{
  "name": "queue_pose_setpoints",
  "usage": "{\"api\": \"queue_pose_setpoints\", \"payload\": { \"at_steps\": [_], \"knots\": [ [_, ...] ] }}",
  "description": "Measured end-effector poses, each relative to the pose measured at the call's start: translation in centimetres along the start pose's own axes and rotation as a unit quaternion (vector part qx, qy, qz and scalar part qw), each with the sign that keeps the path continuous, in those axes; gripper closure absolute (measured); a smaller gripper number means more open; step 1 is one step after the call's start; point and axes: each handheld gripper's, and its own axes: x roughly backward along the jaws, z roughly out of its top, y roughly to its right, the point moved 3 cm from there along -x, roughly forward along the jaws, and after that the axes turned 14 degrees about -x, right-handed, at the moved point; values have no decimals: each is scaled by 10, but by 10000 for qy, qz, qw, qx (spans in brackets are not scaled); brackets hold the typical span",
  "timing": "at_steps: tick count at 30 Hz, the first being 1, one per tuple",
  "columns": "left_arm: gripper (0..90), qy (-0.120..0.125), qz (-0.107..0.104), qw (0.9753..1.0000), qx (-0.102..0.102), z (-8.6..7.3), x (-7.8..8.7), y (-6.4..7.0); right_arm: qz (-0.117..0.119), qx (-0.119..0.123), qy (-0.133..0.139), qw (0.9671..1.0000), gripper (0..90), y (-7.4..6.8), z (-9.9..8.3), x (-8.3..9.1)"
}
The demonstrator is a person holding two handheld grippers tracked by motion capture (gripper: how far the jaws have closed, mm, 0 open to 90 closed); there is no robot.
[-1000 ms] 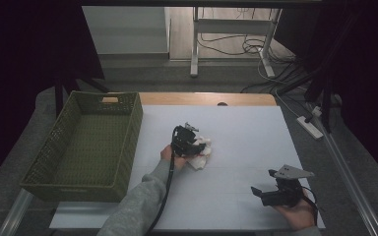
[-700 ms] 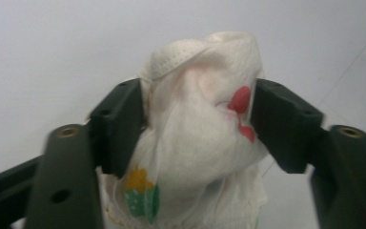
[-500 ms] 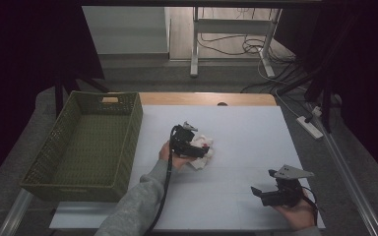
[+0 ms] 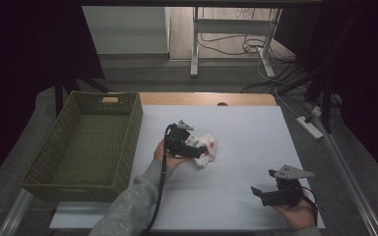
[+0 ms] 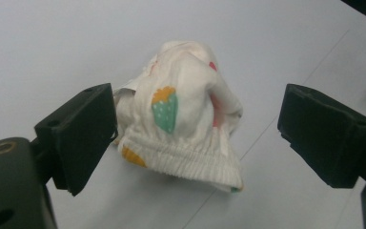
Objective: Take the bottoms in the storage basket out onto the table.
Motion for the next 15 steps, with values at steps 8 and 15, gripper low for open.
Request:
{"api": "queue_pose_setpoints", "payload": {
  "at_steps": [8,15],
  "knots": [
    [127,133,72,9998,-86,-2,26,2,-13,1,-3,10000,72,0,0,0],
    [127,244,52,9996,-94,-7,48,1,-16,17,-15,10000,72,-1,0,0]
  ]
}}
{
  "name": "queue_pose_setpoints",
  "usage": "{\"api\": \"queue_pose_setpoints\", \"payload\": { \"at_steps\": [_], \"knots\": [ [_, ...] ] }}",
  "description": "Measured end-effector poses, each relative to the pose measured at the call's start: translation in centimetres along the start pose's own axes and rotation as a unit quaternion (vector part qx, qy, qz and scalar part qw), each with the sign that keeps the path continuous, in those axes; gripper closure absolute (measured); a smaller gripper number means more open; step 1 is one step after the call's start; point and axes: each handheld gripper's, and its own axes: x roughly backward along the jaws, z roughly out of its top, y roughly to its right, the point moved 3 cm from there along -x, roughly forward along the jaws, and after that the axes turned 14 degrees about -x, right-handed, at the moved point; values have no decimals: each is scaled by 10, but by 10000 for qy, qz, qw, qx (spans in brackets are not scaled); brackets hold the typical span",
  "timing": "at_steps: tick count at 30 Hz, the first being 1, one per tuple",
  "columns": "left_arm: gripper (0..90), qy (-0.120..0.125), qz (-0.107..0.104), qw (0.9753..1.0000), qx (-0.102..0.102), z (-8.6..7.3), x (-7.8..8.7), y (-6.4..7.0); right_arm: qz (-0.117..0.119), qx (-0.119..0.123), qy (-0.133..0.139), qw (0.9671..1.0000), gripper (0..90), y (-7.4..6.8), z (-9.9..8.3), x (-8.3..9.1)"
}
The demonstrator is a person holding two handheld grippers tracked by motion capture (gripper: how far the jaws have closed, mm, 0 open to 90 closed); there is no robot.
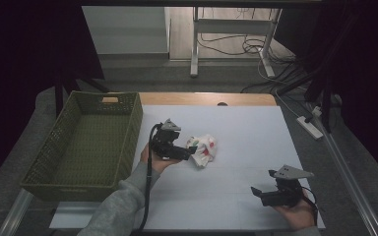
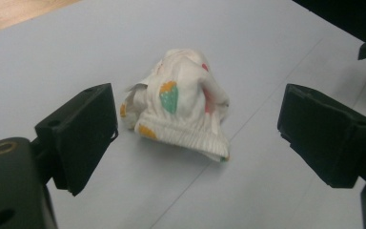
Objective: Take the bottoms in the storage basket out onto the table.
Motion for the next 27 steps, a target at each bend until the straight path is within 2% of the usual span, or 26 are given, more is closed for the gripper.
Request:
{"api": "queue_pose_setpoints", "payload": {
  "at_steps": [10,16,19,27],
  "knots": [
    [125,67,-69,10000,-15,-10,28,3,5,5,1,10000,72,0,0,-1],
    [122,129,46,9999,-19,-19,52,5,-3,9,-3,10000,72,0,0,0],
    [122,146,66,9999,-3,-22,58,5,-10,-3,-15,10000,72,0,0,-1],
    [119,256,225,9994,100,-43,87,3,-15,4,-30,10000,72,0,-1,-1]
  ]
}}
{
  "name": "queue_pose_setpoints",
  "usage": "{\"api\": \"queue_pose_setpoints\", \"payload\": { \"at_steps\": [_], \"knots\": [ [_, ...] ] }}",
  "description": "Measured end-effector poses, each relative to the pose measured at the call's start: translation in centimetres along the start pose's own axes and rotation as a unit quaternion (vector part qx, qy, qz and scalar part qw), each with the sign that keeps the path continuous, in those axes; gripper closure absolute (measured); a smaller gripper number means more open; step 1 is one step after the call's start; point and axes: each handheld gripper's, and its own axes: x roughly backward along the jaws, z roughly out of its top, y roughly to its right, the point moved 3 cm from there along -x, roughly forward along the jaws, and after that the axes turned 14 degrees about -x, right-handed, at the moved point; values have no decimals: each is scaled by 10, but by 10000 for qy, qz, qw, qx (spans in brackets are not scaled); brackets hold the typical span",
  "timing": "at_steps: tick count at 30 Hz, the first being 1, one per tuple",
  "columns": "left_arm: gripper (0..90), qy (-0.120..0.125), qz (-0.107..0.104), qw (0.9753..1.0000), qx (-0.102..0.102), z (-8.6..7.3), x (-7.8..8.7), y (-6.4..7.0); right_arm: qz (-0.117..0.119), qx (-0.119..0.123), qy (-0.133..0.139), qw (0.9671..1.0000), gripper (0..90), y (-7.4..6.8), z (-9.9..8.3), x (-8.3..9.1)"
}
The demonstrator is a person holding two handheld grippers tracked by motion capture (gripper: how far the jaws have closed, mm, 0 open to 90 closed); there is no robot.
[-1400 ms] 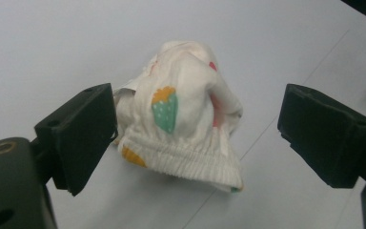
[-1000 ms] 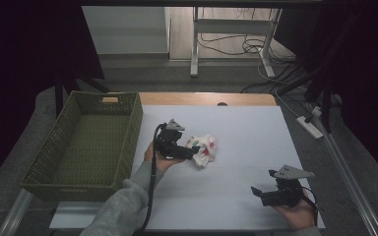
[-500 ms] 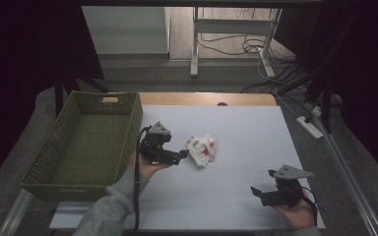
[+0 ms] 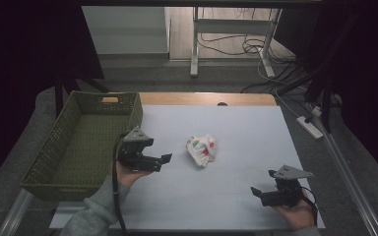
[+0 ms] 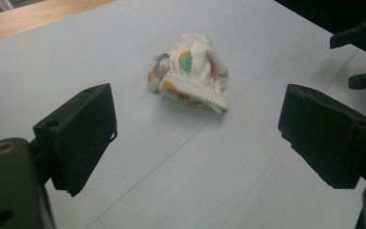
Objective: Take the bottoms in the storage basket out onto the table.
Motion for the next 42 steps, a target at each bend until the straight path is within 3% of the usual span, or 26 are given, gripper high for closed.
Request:
{"api": "queue_pose_setpoints", "payload": {
  "at_steps": [11,15,23,29,42],
  "knots": [
    [118,46,265,9993,256,-31,33,-10,-17,-6,15,10000,72,0,0,1],
    [117,60,368,9991,203,-36,44,-9,-19,-7,25,10000,72,0,0,1],
    [116,125,564,9977,356,-58,70,-11,-9,18,19,10000,72,-1,1,0],
    [115,129,595,9973,406,-66,75,-11,-4,18,21,10000,72,-1,1,0],
    [114,107,562,9975,408,-66,73,-9,-4,19,85,10000,72,-1,2,2]
  ]
}}
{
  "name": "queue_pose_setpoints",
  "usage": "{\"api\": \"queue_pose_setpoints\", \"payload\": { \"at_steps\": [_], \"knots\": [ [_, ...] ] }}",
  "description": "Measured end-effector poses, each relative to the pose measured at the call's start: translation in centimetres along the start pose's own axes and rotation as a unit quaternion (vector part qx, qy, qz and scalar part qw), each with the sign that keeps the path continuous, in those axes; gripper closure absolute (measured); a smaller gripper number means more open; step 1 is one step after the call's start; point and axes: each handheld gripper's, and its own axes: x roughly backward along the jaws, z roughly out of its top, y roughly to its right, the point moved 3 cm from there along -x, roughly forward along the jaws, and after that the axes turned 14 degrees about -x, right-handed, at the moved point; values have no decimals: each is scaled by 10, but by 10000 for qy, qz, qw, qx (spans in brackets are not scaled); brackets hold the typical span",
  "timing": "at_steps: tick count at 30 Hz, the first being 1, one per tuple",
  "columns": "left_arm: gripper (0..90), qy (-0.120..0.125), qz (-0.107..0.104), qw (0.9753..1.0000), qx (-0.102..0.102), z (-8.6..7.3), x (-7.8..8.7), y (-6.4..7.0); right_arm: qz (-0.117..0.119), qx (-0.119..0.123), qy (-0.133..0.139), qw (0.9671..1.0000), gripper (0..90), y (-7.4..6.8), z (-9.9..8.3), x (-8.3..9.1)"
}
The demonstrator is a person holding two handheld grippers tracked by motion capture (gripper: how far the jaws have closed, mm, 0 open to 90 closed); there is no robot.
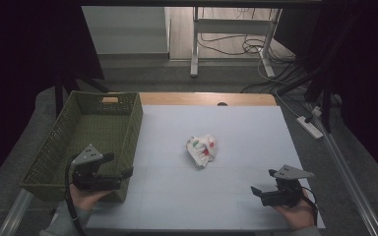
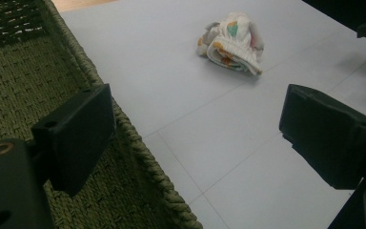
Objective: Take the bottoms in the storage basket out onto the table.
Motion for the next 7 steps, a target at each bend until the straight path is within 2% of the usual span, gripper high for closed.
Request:
{"api": "queue_pose_setpoints", "payload": {
  "at_steps": [7],
  "knots": [
    [112,8,-16,10000,-12,0,-1,2,14,36,55,10000,74,-1,1,1]
  ]
}}
